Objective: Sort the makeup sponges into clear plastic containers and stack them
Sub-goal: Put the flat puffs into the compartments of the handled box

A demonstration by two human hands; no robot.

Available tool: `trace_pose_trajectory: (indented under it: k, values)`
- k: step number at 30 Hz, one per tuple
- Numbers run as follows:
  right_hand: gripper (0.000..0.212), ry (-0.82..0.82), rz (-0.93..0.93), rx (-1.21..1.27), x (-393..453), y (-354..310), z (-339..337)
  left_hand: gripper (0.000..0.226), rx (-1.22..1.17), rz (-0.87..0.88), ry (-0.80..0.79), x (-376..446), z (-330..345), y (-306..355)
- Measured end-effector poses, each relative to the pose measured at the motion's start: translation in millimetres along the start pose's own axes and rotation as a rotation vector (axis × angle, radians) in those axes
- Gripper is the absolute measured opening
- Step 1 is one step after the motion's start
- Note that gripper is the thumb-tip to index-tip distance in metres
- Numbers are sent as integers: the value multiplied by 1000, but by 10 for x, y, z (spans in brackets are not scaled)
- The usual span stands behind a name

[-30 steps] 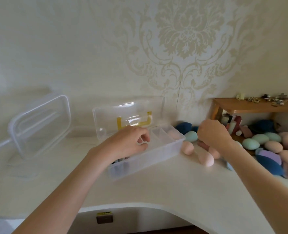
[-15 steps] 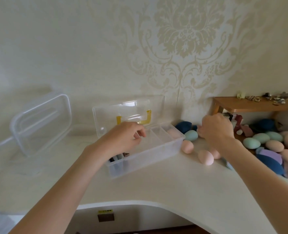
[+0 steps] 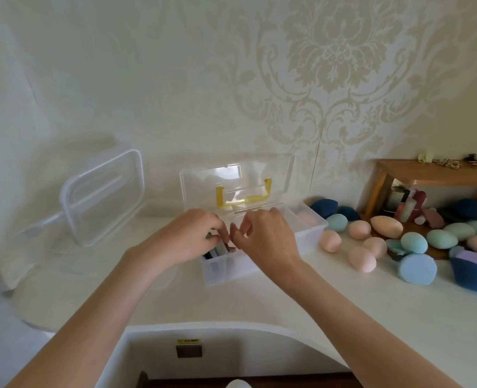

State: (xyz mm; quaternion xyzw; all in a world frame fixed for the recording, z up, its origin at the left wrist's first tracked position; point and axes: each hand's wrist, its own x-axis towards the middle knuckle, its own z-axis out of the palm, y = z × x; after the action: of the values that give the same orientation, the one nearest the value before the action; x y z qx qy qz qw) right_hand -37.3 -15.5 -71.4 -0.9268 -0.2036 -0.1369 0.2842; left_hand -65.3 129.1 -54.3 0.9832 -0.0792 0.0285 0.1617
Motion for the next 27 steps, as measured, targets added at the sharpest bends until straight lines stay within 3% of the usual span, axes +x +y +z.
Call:
trace_pose_trajectory:
  k: [8,12,14,16,21,24,27]
  values:
    - [31,-144,-97,-295,65,-73,80,26,22,11,0,27,8,-32]
    - [24,-78,-98,-130,91,17,-142,23,23,24,89,81,-12,75]
    - [23,9,-34,-89,134,180,-361,22,8,60,106,155,-7,198]
    - [24,34,74,-197,187,464,-618,22,-29,94,86,238,28,337]
    - [11,-90,448,-655,78,1270,-1045,22,-52,182,29,442,179,630]
    - [8,-182,522,-733,-48,1484,-1067,22,-42,191,3,508,247,752]
    - [18,-216,511,-712,-72,1569,-1056,20,-19,189,17,533,278,797]
